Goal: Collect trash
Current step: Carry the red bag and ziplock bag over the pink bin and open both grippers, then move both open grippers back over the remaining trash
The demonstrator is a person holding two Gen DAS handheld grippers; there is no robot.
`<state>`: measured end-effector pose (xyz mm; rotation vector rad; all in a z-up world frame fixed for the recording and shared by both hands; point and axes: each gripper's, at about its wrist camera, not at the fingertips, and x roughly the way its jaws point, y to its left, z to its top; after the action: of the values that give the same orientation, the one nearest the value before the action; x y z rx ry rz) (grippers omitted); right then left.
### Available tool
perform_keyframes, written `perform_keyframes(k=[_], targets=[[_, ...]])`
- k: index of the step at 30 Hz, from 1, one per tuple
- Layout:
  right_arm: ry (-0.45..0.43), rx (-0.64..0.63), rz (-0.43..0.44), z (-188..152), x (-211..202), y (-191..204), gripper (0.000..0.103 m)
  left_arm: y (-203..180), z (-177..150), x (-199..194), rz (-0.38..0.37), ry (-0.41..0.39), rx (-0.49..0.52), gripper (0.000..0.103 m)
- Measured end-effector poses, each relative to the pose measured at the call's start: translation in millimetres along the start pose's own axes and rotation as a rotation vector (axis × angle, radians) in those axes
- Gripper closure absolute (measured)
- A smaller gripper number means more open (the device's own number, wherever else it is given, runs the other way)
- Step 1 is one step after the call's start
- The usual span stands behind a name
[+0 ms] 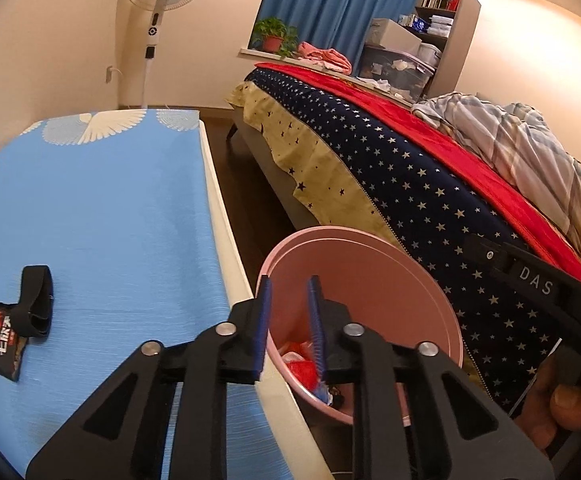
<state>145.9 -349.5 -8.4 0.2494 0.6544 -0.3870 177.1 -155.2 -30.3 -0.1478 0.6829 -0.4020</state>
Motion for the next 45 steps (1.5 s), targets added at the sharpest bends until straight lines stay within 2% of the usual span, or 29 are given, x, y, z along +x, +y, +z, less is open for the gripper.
perform_keyframes(k=[2, 6, 26, 37, 42, 45], targets=[[-0.003, -0.002, 0.006, -1.0, -2.9, 0.7, 0.055, 1.5, 0.2, -2.2, 0.008, -0.001, 0.004, 0.083], [-0.016, -0.016, 0.023, -2.9, -10.3, 6.2, 0.055, 8.2, 1.8, -8.5, 0.027, -0.011, -0.001, 0.068], [-0.063, -0.148, 0.168, -27.1, -47.6, 75.4, 0.055, 67.2, 2.4, -62.1, 0.107, -0.067, -0.068, 0.067], [-0.051, -0.21, 0.301, -46.8, -41.8, 134.3, 0.058, 117.8, -5.6, -77.2, 0.239, -0.088, -0.138, 0.067], [-0.021, -0.245, 0.374, -60.4, -28.3, 163.6, 0.063, 139.4, -9.8, -79.3, 0.3, -0.085, -0.161, 0.067], [0.001, -0.252, 0.411, -67.5, -21.0, 178.4, 0.064, 156.1, -13.2, -82.1, 0.347, -0.093, -0.213, 0.067]])
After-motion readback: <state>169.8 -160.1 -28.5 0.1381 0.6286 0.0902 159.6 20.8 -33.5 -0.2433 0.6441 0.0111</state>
